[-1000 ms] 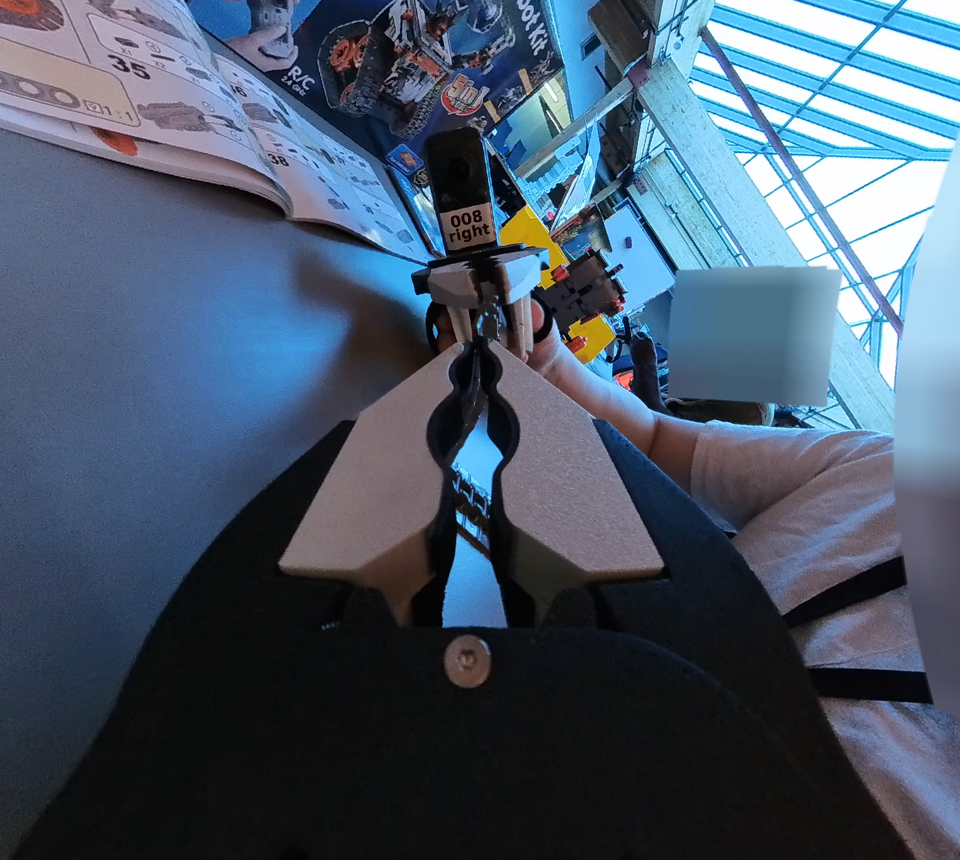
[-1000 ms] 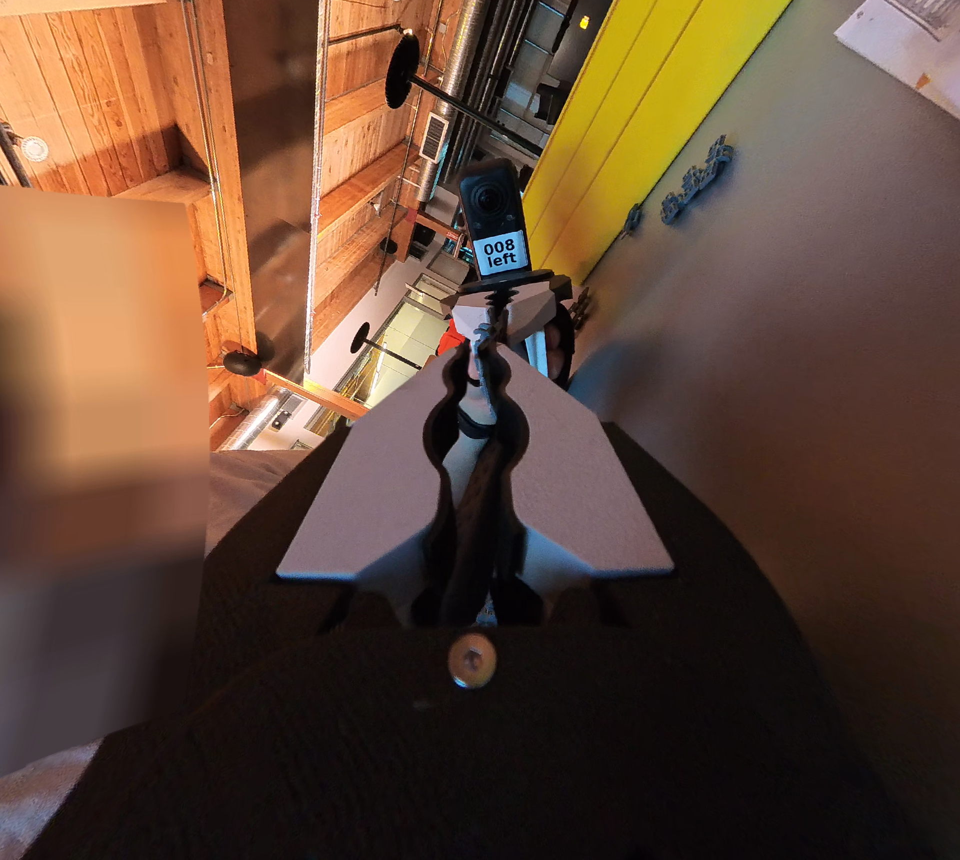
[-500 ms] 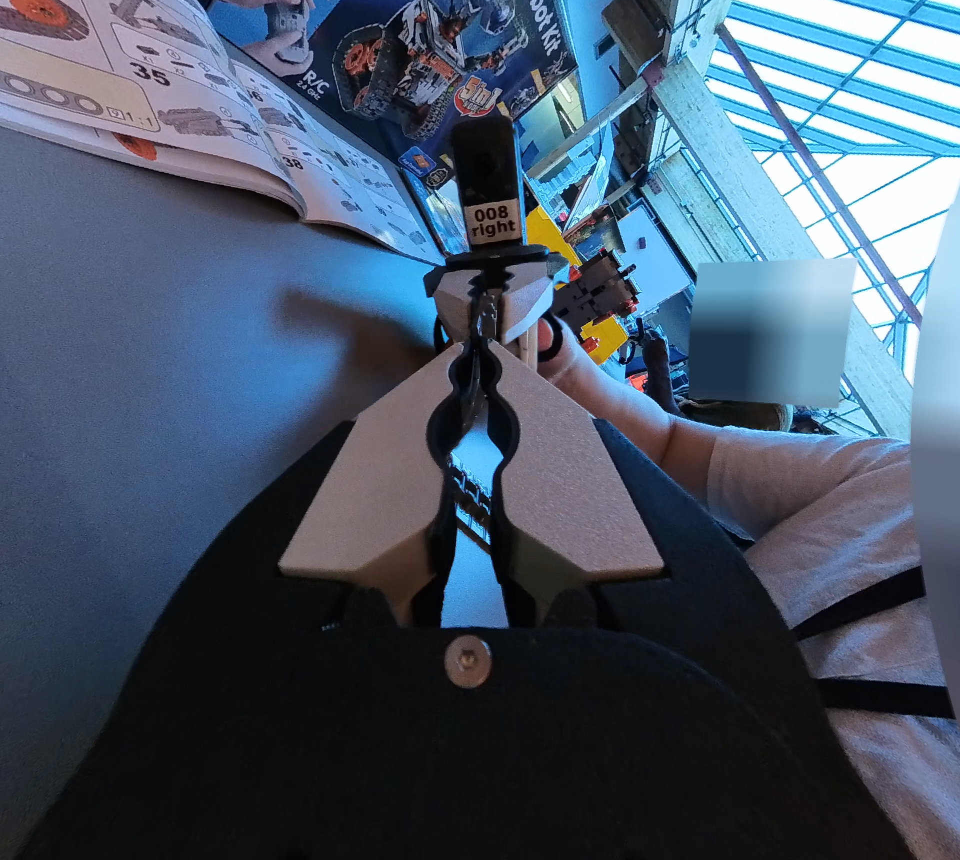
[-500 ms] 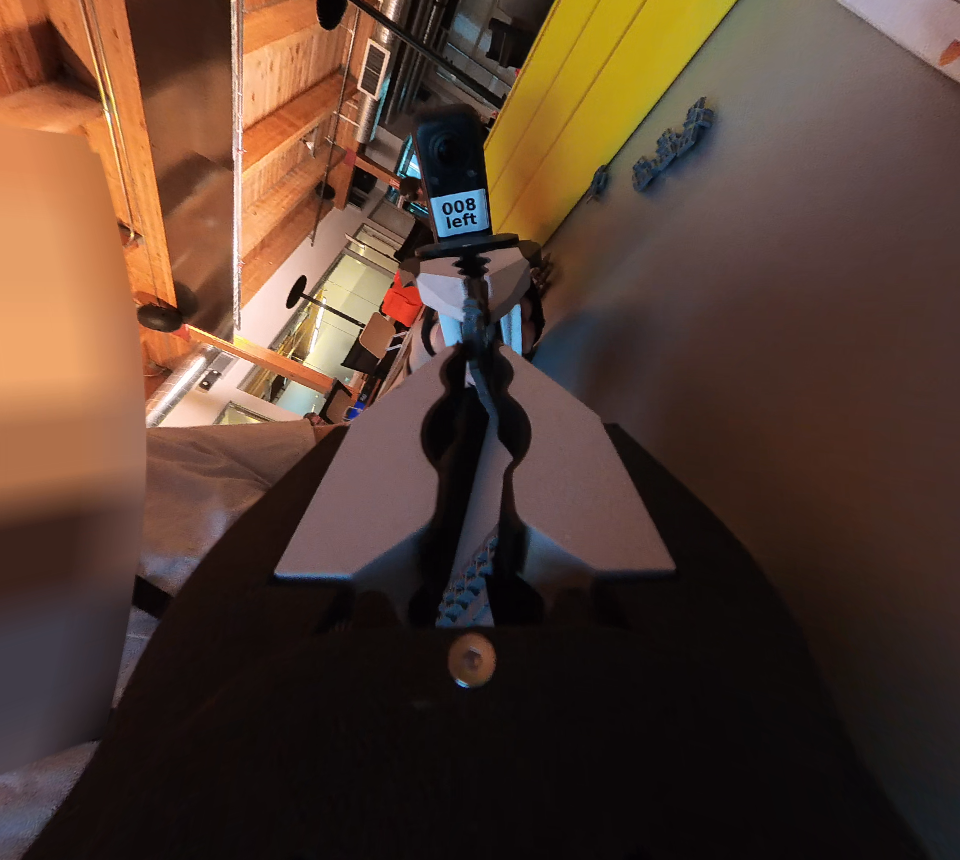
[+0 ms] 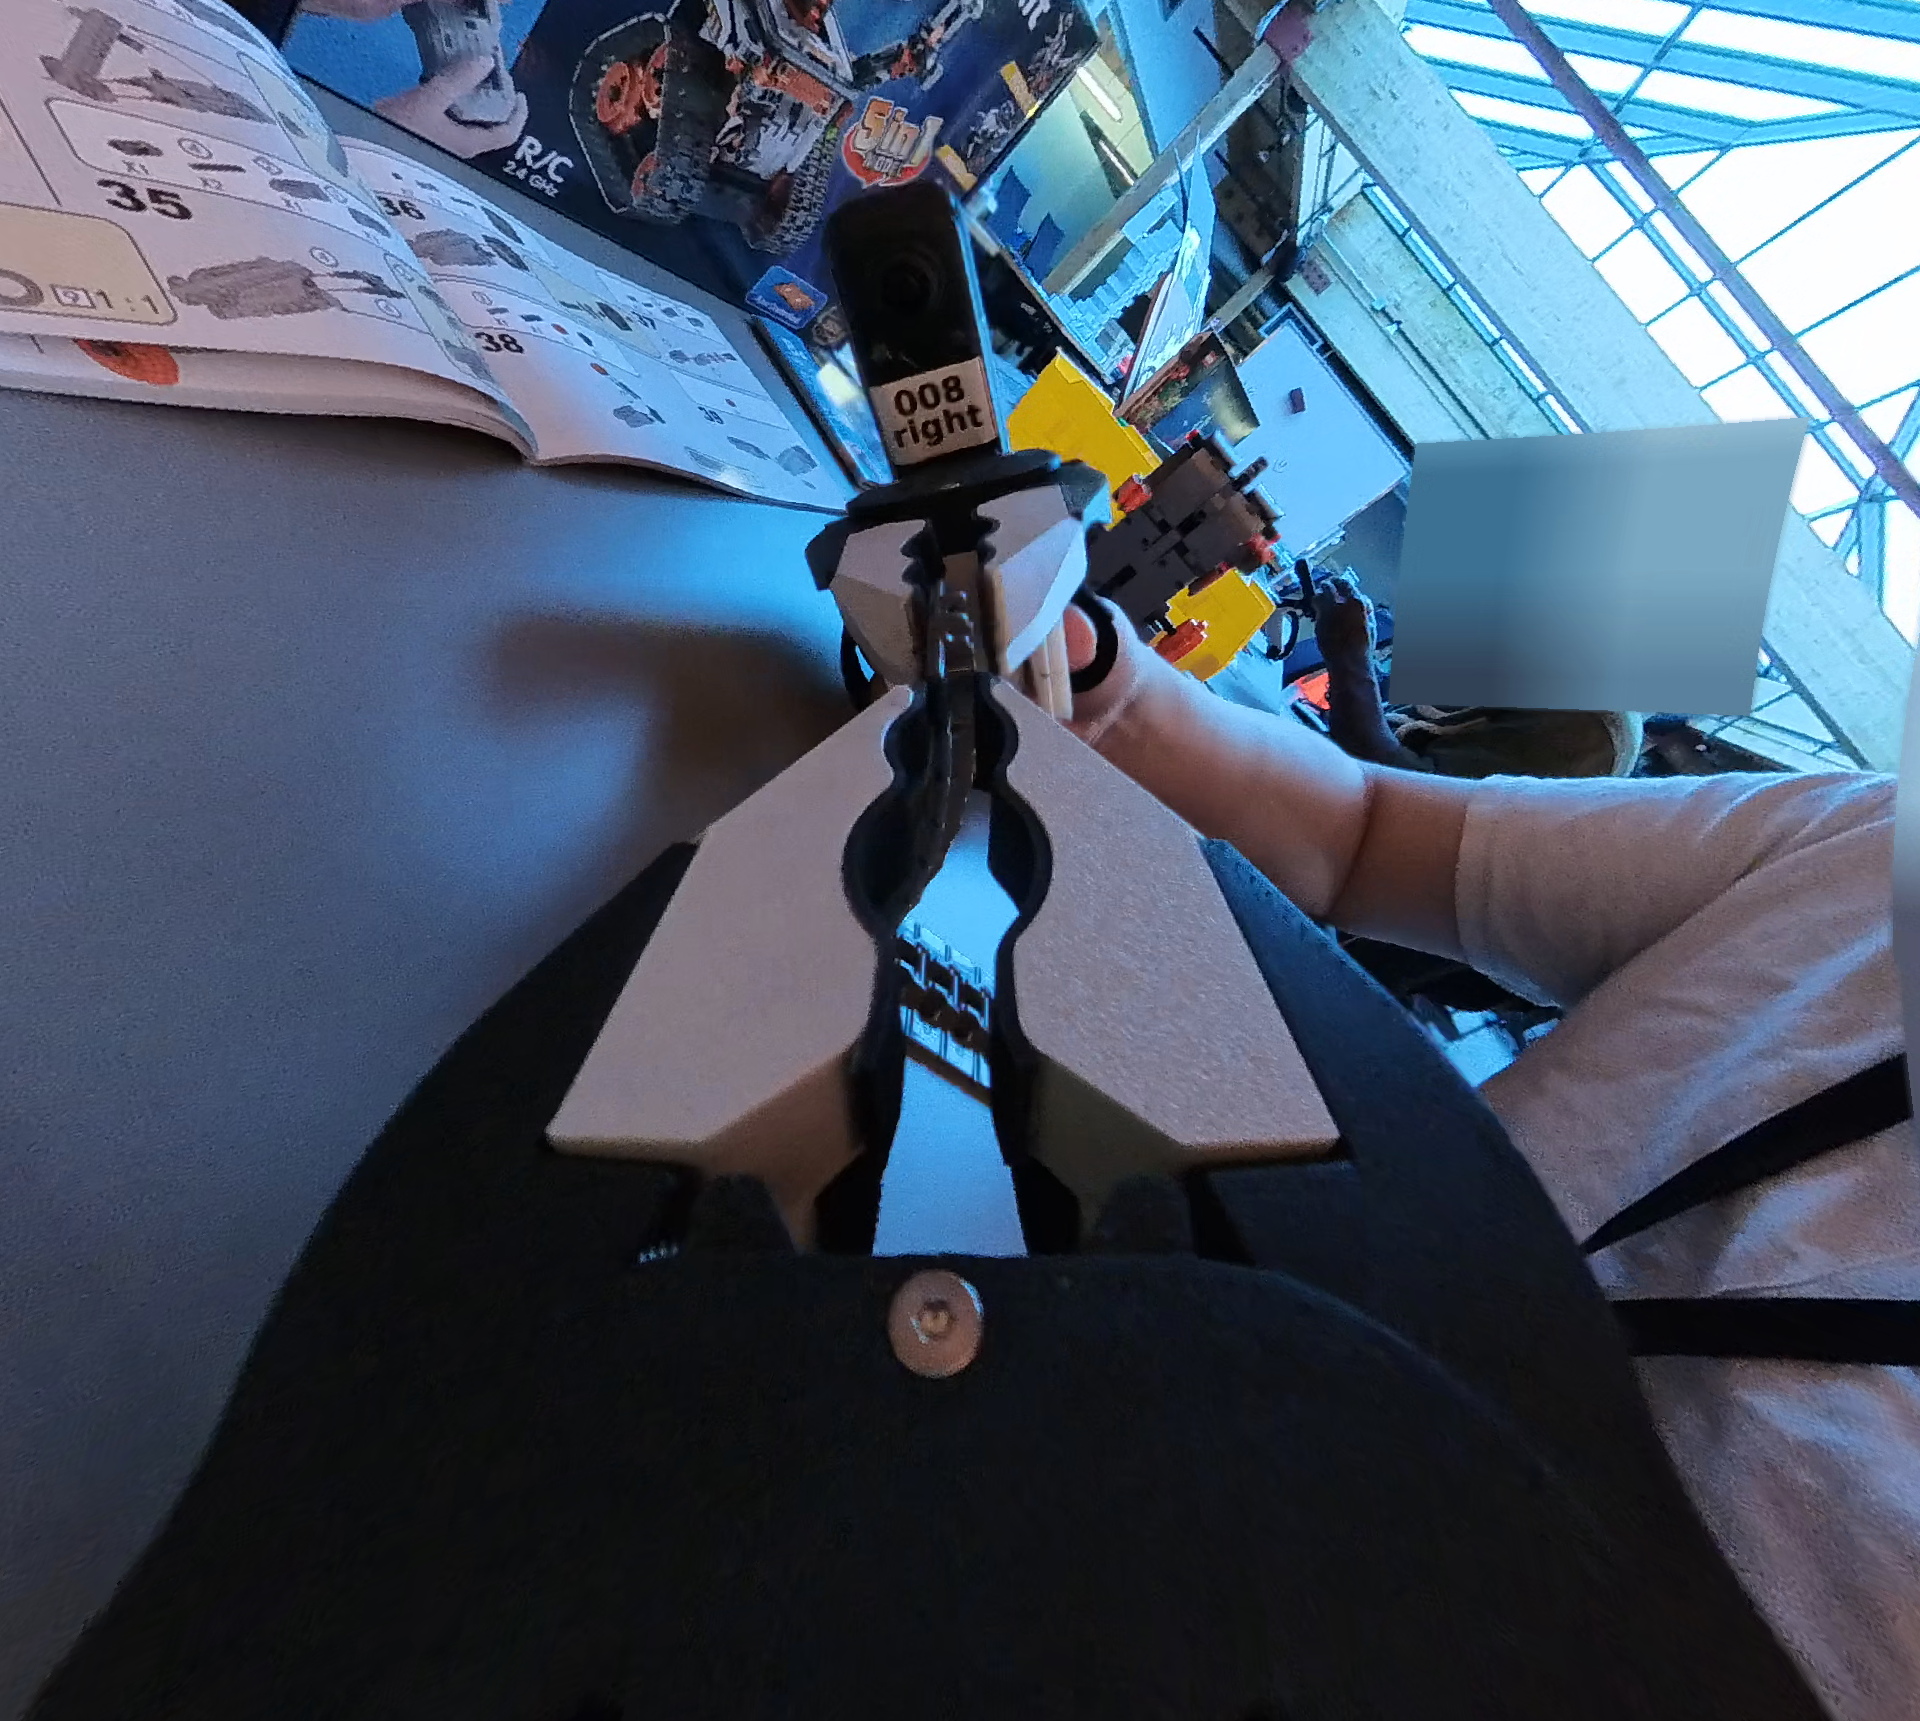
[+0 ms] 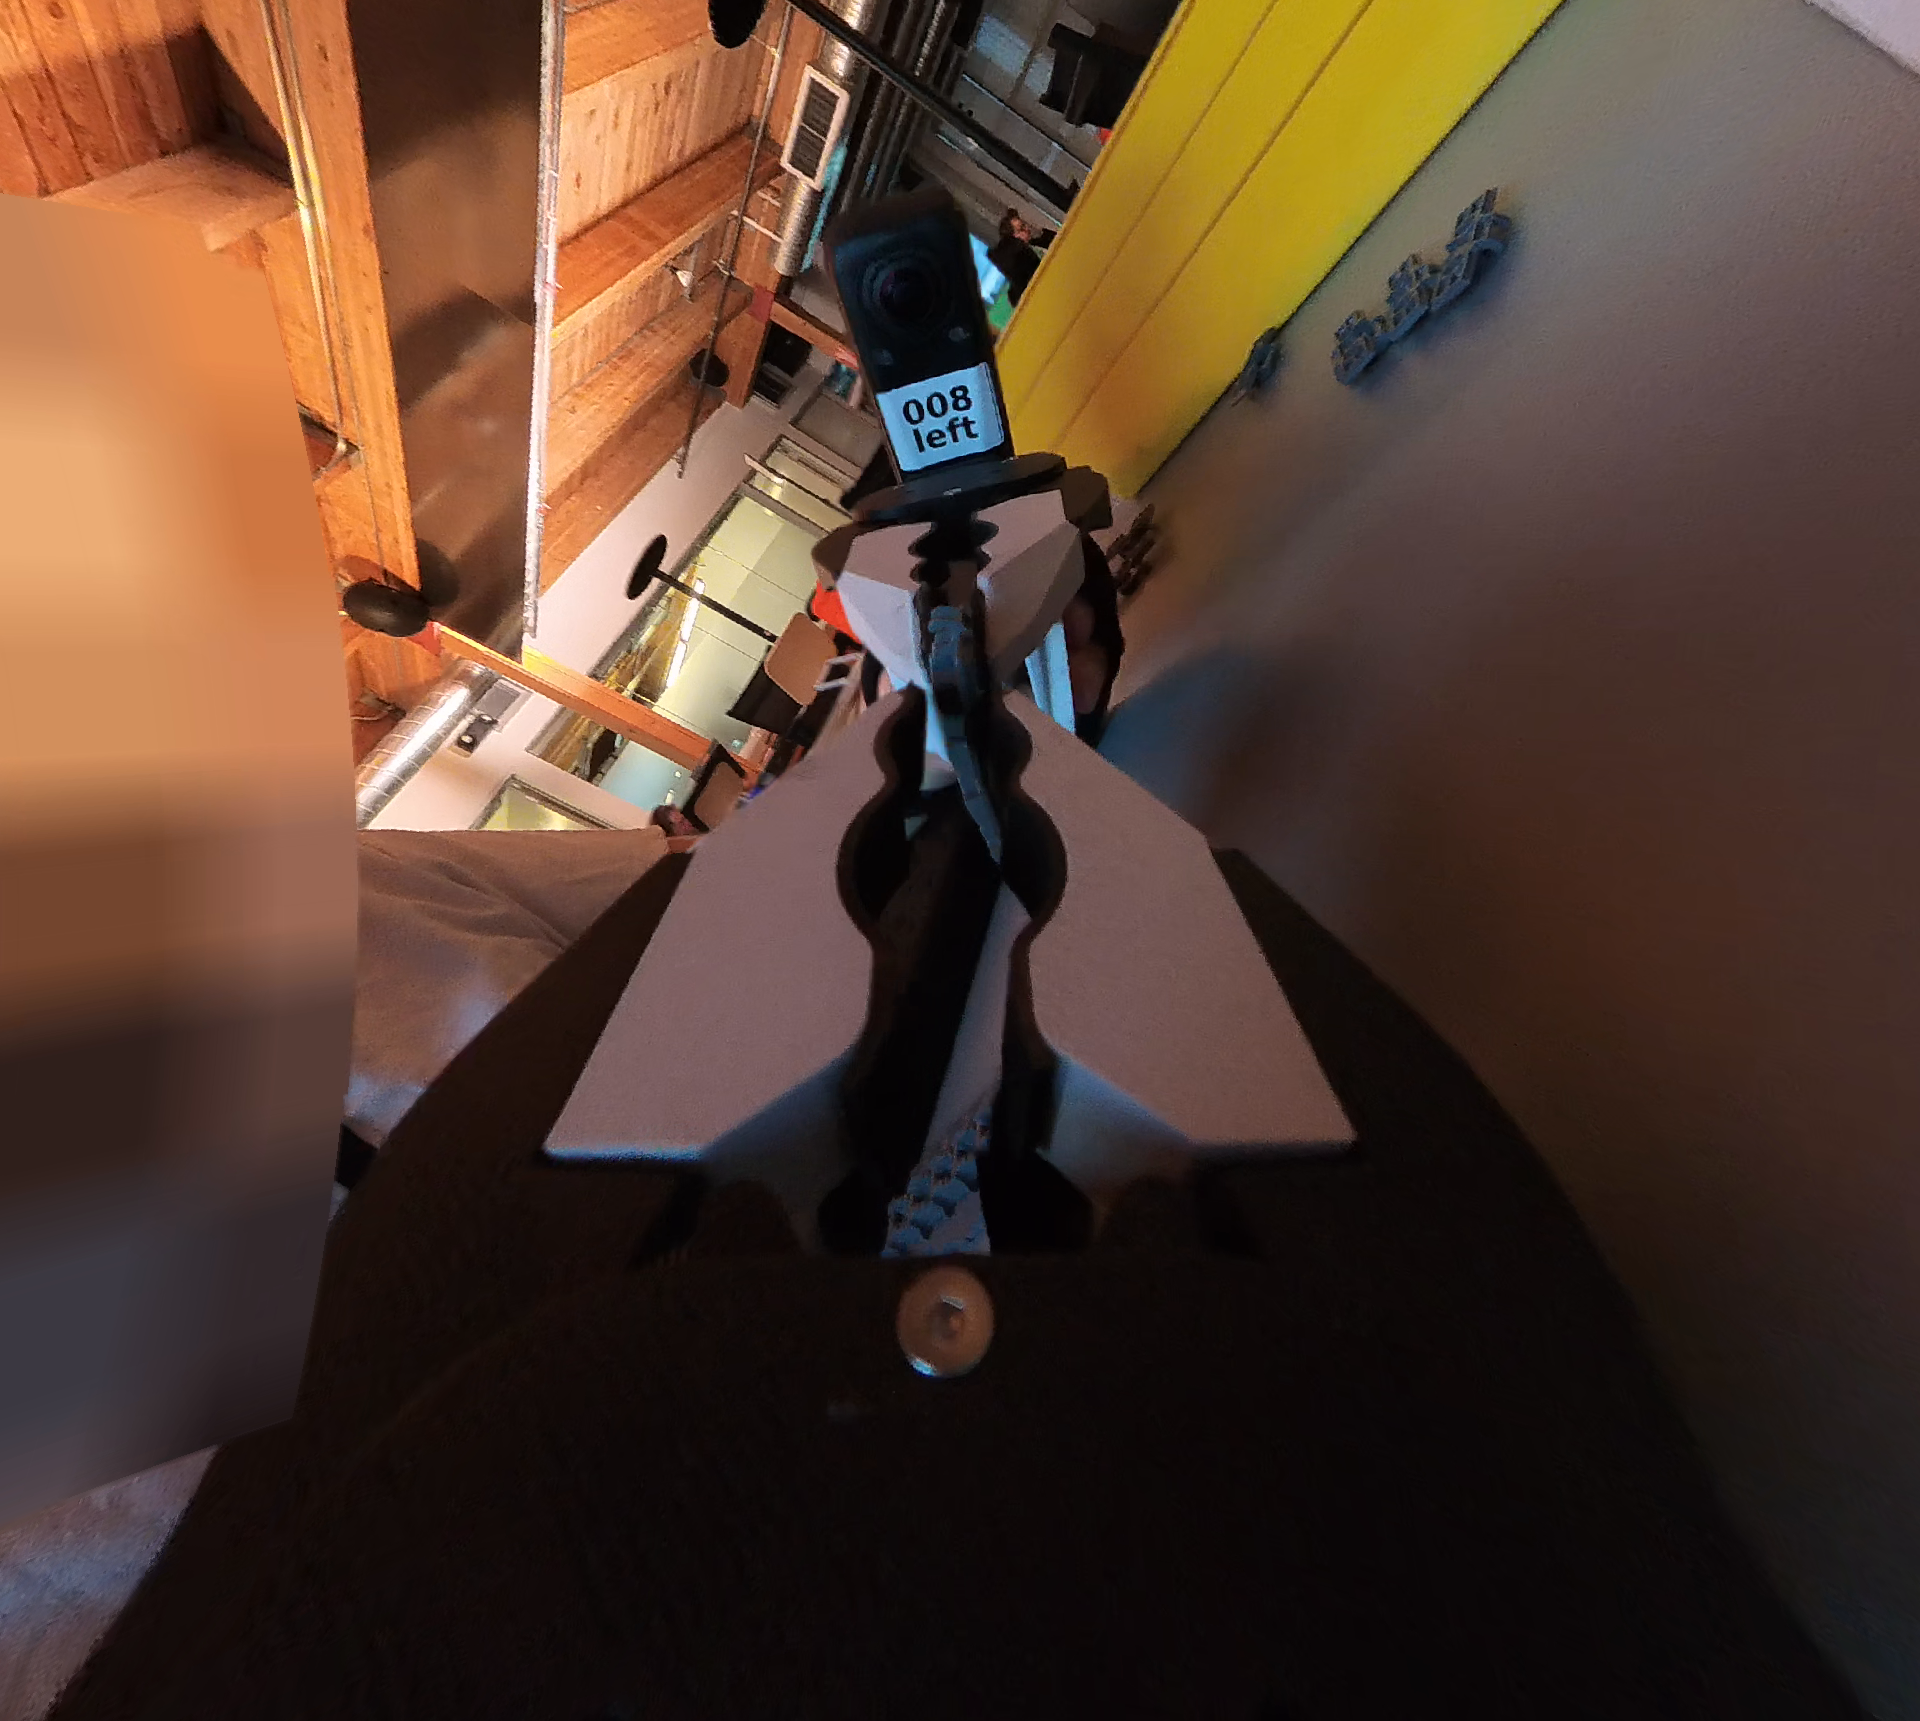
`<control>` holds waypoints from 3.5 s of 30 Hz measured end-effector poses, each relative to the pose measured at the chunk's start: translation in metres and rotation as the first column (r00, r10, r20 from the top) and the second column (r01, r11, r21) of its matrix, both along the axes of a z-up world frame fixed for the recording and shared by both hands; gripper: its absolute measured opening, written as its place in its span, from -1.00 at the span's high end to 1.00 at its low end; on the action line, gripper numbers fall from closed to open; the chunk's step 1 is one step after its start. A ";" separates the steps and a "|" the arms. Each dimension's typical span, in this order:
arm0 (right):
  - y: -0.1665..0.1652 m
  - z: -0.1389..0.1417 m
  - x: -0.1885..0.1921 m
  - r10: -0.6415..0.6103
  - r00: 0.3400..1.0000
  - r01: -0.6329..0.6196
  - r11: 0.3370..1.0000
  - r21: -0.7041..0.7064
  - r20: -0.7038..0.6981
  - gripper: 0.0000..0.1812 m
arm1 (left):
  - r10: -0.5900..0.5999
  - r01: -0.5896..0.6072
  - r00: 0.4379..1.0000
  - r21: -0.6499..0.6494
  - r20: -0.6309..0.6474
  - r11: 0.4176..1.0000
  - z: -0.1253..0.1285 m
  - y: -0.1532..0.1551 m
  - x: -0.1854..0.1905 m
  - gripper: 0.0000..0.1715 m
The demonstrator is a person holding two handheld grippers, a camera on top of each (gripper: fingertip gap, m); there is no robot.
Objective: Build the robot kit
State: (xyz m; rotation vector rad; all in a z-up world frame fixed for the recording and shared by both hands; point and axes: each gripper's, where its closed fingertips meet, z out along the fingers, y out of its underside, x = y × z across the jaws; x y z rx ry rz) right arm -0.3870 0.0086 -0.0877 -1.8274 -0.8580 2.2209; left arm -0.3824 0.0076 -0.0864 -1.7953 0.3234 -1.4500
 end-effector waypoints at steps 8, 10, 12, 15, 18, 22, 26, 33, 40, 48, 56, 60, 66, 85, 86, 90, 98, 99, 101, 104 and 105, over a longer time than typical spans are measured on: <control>0.007 0.004 0.003 -0.007 0.999 0.005 0.997 -0.073 -0.033 0.87 | 0.016 -0.016 1.000 -0.009 0.001 1.000 -0.001 0.002 -0.002 0.94; 0.008 0.003 0.002 -0.014 1.000 0.013 0.998 -0.065 -0.024 0.88 | 0.015 -0.015 1.000 -0.016 0.003 1.000 -0.002 0.002 -0.002 0.94; 0.007 0.002 0.002 -0.017 1.000 0.016 0.999 -0.044 -0.012 0.87 | 0.019 -0.019 1.000 -0.023 0.004 1.000 -0.002 0.003 -0.003 0.94; 0.007 0.001 0.001 -0.015 1.000 0.015 0.999 -0.037 -0.007 0.87 | 0.017 -0.017 1.000 -0.027 0.008 0.999 -0.002 0.003 -0.003 0.94; 0.006 0.000 0.001 -0.013 1.000 0.013 0.999 -0.032 -0.002 0.88 | 0.017 -0.017 1.000 -0.023 0.002 1.000 -0.003 0.003 -0.003 0.94; 0.005 -0.001 0.000 -0.016 1.000 0.016 1.000 -0.005 0.008 0.92 | 0.011 -0.010 1.000 -0.020 0.006 1.000 -0.002 0.002 -0.002 0.94; 0.003 -0.001 0.001 -0.017 1.000 0.017 1.000 0.015 0.009 0.93 | 0.003 -0.003 1.000 -0.024 0.020 1.000 -0.001 0.001 -0.002 0.94; 0.002 0.000 0.001 -0.018 1.000 0.017 0.999 0.036 0.011 0.94 | 0.010 -0.010 1.000 0.006 -0.012 1.000 -0.001 0.001 -0.001 0.92; 0.001 0.000 0.001 -0.013 1.000 0.013 0.999 0.049 0.013 0.94 | 0.001 0.002 0.998 0.039 -0.057 0.999 -0.002 -0.002 0.001 0.93; 0.005 -0.003 -0.002 -0.047 0.998 0.044 0.997 0.065 0.036 0.92 | 0.030 -0.024 0.994 0.063 -0.106 0.998 -0.006 0.002 -0.002 0.93; 0.012 -0.013 -0.002 -0.066 0.993 0.063 0.998 0.032 0.101 0.94 | 0.206 -0.186 0.968 0.143 -0.141 0.972 0.005 0.016 -0.028 0.77; 0.025 -0.030 -0.003 -0.167 0.962 0.133 0.977 0.165 0.214 0.87 | 0.573 -0.433 0.803 0.500 -0.166 0.751 0.052 0.005 -0.073 0.84; 0.039 -0.035 -0.003 -0.355 0.904 0.183 0.827 0.532 0.240 0.68 | 0.585 -0.490 0.784 0.371 -0.209 0.789 0.056 -0.030 -0.108 0.88; -0.020 -0.062 0.005 -0.463 0.730 -0.063 0.687 0.724 0.503 0.38 | 0.328 -0.561 0.380 0.066 -0.865 0.825 -0.061 -0.081 -0.191 0.77; -0.023 -0.065 0.005 -0.479 0.712 -0.105 0.649 0.753 0.513 0.31 | 0.320 -0.556 0.361 0.073 -0.876 0.828 -0.063 -0.081 -0.191 0.77; -0.031 -0.074 0.003 -0.495 0.690 -0.206 0.566 0.798 0.529 0.26 | 0.288 -0.557 0.340 0.055 -0.895 0.829 -0.072 -0.081 -0.188 0.76; -0.028 -0.077 0.027 -0.334 0.716 -0.440 0.467 0.767 0.614 0.40 | 0.309 -0.553 0.301 0.098 -0.902 0.827 -0.078 -0.079 -0.194 0.89; -0.029 -0.077 0.030 -0.303 0.724 -0.466 0.449 0.763 0.620 0.41 | 0.315 -0.548 0.310 0.102 -0.897 0.830 -0.078 -0.077 -0.192 0.89; -0.029 -0.077 0.035 -0.274 0.728 -0.480 0.450 0.753 0.628 0.41 | 0.347 -0.539 0.331 0.126 -0.877 0.833 -0.074 -0.073 -0.188 0.89; -0.028 -0.076 0.042 -0.255 0.716 -0.507 0.450 0.735 0.650 0.40 | 0.400 -0.499 0.389 0.175 -0.830 0.849 -0.059 -0.066 -0.171 0.89; -0.028 -0.074 0.042 -0.255 0.717 -0.506 0.449 0.737 0.648 0.37 | 0.413 -0.477 0.417 0.192 -0.810 0.858 -0.054 -0.064 -0.162 0.89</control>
